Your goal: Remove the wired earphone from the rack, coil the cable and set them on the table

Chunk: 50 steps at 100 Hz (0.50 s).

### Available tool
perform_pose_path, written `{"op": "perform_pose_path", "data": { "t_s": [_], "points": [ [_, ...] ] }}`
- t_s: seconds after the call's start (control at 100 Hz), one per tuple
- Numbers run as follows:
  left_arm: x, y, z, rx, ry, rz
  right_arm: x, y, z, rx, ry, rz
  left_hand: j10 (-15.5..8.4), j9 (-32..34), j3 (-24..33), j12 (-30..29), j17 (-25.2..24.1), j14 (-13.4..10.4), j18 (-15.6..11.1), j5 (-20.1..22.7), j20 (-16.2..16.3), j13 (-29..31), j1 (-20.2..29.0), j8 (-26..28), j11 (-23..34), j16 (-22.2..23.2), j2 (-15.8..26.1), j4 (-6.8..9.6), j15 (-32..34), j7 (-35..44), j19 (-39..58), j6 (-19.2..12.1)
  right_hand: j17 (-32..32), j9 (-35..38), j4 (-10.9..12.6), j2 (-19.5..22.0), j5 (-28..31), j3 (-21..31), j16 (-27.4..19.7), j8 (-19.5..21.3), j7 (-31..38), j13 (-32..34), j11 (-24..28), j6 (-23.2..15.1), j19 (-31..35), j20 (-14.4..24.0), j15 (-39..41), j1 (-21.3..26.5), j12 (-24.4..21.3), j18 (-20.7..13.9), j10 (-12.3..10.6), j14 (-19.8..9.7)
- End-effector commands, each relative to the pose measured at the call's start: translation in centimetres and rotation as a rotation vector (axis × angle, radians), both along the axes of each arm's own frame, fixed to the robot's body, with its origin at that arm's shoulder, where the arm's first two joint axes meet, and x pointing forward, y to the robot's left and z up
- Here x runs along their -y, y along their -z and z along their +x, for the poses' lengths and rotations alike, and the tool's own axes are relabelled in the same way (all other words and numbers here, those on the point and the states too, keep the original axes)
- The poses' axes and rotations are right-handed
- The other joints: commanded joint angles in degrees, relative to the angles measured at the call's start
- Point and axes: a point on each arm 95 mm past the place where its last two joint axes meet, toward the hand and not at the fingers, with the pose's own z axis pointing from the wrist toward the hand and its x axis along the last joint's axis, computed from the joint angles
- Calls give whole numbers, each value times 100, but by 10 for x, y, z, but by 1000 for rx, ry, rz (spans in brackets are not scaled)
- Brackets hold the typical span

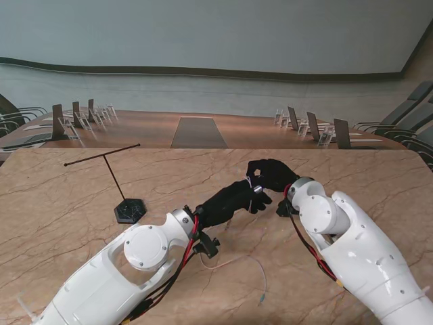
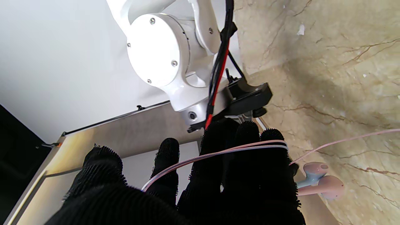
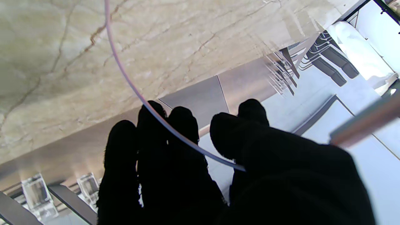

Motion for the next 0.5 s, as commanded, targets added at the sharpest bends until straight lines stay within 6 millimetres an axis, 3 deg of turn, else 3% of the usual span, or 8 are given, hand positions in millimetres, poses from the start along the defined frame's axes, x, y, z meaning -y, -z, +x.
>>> {"op": "perform_pose_path", "data": {
  "t_s": [0.0, 0.05, 0.09, 0.19, 0.49],
  "points": [
    [-1, 6, -3, -14, 0, 14, -3, -11, -2, 43, -24, 0, 35, 165, -137, 127, 20, 129, 134, 174, 128, 178, 7, 68, 164, 126, 306, -99, 85, 151, 184, -43, -165, -375, 128, -118, -70, 26, -104, -37, 112, -350, -287, -65, -70, -74, -367, -168, -206, -548, 289, -428],
    [-2, 8, -2, -20, -3, 18, -3, -15, -2, 73, -33, 2, 62, 221, -124, 277, -20, 171, 206, 287, 147, 206, -11, 115, 230, 202, 293, -94, 102, 196, 211, 20, -58, -382, 75, -227, 15, 168, -307, -68, 98, -463, -802, 20, 7, -4, -841, -194, -686, -756, -1, -532],
    [-2, 9, -2, -25, -6, 22, -2, -18, -2, 90, -39, 2, 111, 278, -127, 335, -58, 246, 298, 413, 156, 204, -22, 143, 253, 233, 289, -97, 100, 242, 218, 70, -140, -524, 83, -87, 18, 153, -538, -76, 103, -639, -1329, 19, -113, -33, -1343, -271, -1054, -967, -322, -763],
    [-4, 12, -1, -26, -8, 43, 0, -28, -2, 128, -57, -2, 129, 321, -124, 534, -125, 248, 292, 484, 157, 178, -82, 185, 327, 271, 306, -95, 63, 259, 201, 88, -350, -590, 191, 12, 74, 90, -766, -63, 79, -818, -1924, 2, -495, -162, -1827, -331, -1182, -1297, -676, -1080],
    [-7, 17, 1, -31, -31, 55, 4, -53, -6, 199, -126, -18, 186, 424, -124, 920, -279, 313, 410, 868, 272, 195, -227, 441, 402, 460, 282, -101, 200, 644, 385, 325, -576, -359, 239, -119, 298, 264, -1144, 107, -77, -833, -2552, -52, -1368, -489, -2651, -443, -1218, -1584, -919, -1526]
  ]
}}
